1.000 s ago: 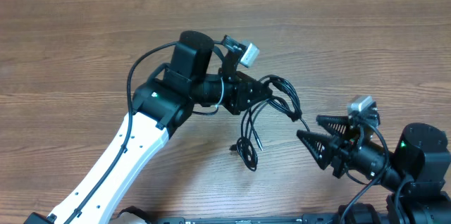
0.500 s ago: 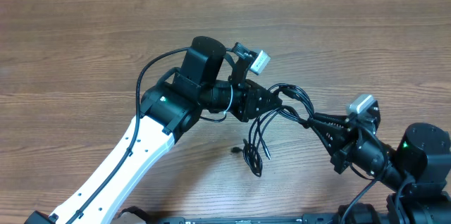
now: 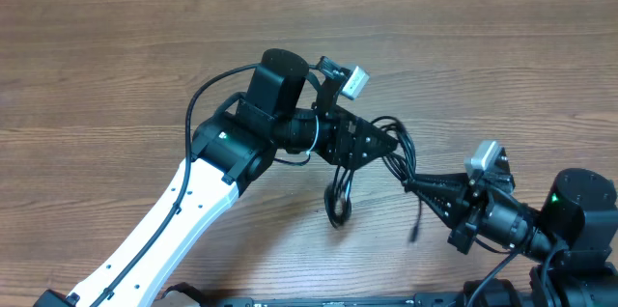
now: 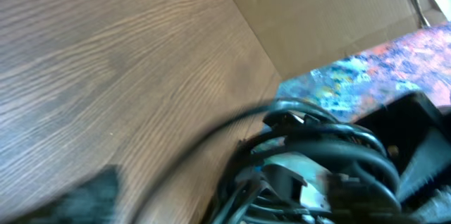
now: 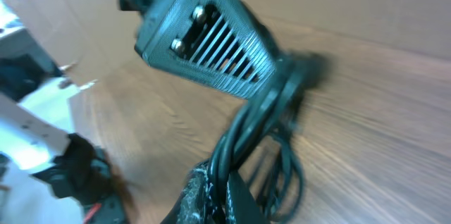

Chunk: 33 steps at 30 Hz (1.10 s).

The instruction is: Untangle cables

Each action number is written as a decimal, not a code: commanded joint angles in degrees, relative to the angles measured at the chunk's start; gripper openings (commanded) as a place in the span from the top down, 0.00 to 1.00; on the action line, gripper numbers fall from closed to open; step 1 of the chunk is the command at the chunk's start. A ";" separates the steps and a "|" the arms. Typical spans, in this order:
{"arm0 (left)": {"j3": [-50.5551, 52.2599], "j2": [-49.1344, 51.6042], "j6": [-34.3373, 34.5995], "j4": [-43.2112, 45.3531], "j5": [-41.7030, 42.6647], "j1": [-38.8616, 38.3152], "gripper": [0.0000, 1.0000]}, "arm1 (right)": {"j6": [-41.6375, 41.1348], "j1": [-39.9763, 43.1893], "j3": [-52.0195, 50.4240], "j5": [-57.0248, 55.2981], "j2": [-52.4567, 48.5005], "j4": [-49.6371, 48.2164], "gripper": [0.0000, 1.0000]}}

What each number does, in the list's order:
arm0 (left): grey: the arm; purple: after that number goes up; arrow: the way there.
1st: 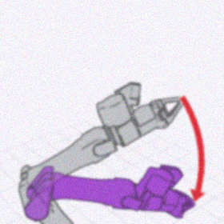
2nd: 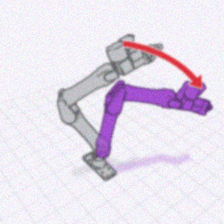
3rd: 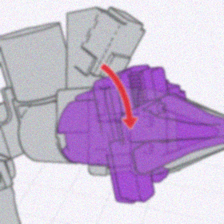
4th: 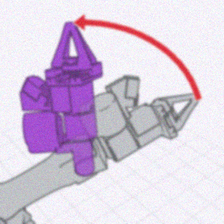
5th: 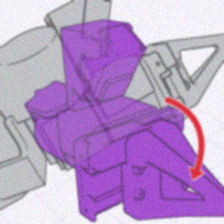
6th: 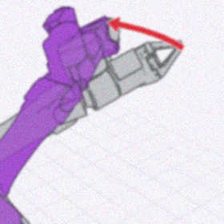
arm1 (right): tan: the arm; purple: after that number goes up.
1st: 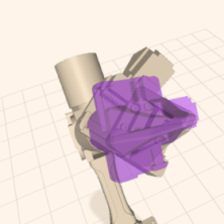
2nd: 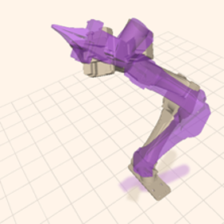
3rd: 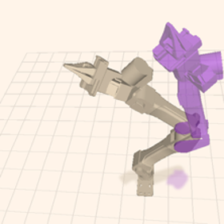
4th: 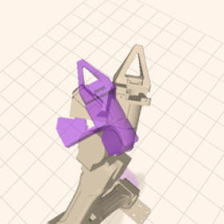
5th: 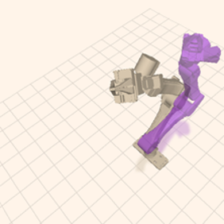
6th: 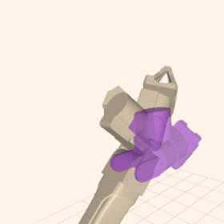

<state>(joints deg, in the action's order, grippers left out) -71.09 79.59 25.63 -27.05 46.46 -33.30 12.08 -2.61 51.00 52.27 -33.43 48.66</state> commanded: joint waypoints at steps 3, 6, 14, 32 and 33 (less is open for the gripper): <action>-0.76 -1.36 -6.21 0.28 -2.01 -0.07 0.00 | -0.04 0.04 0.81 4.87 0.46 1.49 0.96; -0.76 -1.36 -13.40 -0.63 -1.92 -0.04 0.00 | -2.01 0.04 0.81 4.87 0.46 1.57 0.96; -0.76 -1.36 -16.00 -1.73 -1.90 -0.04 0.00 | -9.18 0.07 0.81 4.83 0.46 1.33 0.96; -0.76 -1.40 -39.52 -6.51 6.14 -0.17 0.11 | -22.62 0.09 0.81 10.10 0.46 -4.61 0.96; -0.76 -1.40 -40.44 -6.51 6.12 -0.17 0.18 | -22.84 0.09 0.81 10.84 0.46 -4.87 0.96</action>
<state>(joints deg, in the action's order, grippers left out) -71.09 79.50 -7.73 -33.91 51.05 -33.30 -8.05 -2.61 51.00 59.33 -33.43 44.77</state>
